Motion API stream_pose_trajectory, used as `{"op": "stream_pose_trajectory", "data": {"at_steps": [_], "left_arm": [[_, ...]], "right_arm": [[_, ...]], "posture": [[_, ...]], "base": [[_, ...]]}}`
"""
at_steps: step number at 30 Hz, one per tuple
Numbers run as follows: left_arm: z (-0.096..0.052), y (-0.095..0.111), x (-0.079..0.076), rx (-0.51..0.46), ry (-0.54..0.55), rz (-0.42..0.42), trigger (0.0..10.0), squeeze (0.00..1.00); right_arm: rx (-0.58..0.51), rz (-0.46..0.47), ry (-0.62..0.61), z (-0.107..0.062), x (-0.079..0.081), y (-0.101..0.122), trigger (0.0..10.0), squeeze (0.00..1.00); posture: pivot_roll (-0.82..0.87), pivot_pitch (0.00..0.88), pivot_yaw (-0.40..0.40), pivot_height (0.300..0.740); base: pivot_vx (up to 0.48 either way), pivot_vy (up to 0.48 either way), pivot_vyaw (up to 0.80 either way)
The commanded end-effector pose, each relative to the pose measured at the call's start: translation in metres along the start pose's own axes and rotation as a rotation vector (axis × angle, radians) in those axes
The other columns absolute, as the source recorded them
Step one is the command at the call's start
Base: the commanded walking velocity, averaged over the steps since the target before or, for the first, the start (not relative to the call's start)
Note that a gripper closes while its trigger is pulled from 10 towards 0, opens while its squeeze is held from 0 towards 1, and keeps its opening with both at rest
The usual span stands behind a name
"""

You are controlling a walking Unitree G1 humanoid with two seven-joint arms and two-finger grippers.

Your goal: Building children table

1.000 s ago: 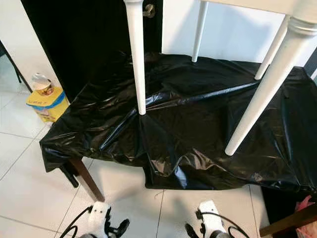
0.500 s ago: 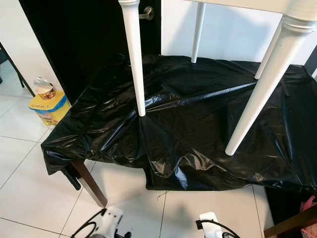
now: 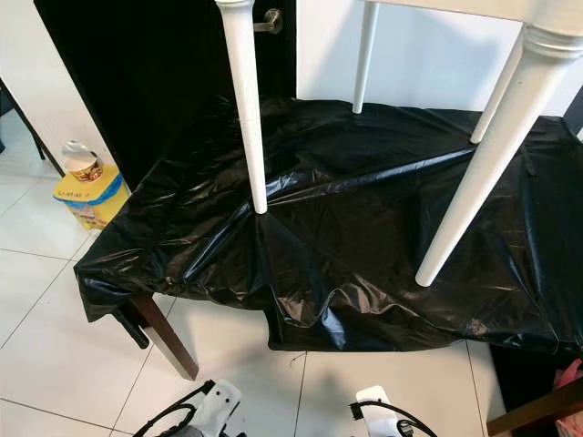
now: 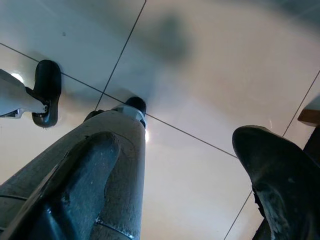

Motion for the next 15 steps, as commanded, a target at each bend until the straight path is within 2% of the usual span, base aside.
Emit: {"op": "stream_pose_trajectory", "data": {"at_steps": [1, 11, 15], "left_arm": [[-0.001, -0.015, -0.005, 0.068, -0.019, 0.016, 10.0, 0.00], [0.001, -0.008, -0.011, 0.062, -0.044, 0.047, 10.0, 0.00], [-0.001, -0.019, -0.010, 0.069, -0.048, 0.037, 10.0, 0.00]], "right_arm": [[0.019, 0.014, 0.015, 0.000, 0.004, -0.004, 10.0, 0.00], [0.017, 0.004, 0.015, 0.000, 0.003, -0.004, 10.0, 0.00], [0.021, 0.023, 0.008, -0.001, 0.003, -0.005, 10.0, 0.00]], "posture": [[0.03, 0.000, -0.003, 0.740], [0.02, 0.000, -0.001, 0.740], [0.02, 0.000, -0.002, 0.740]], "base": [[0.000, 0.000, 0.00], [0.000, 0.000, 0.00], [0.000, 0.000, 0.00]]}}
Point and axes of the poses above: a point about 5 cm out from each wrist's last joint towards the gripper, its own z axis pointing out of the wrist towards the gripper, its own y axis along the axis of the wrist's last joint, x = y × z, the point moved 3 cm from there along z, pointing out of the wrist towards the gripper, and after that the axes turned 9 degrees about -z, right-handed, at the moved point
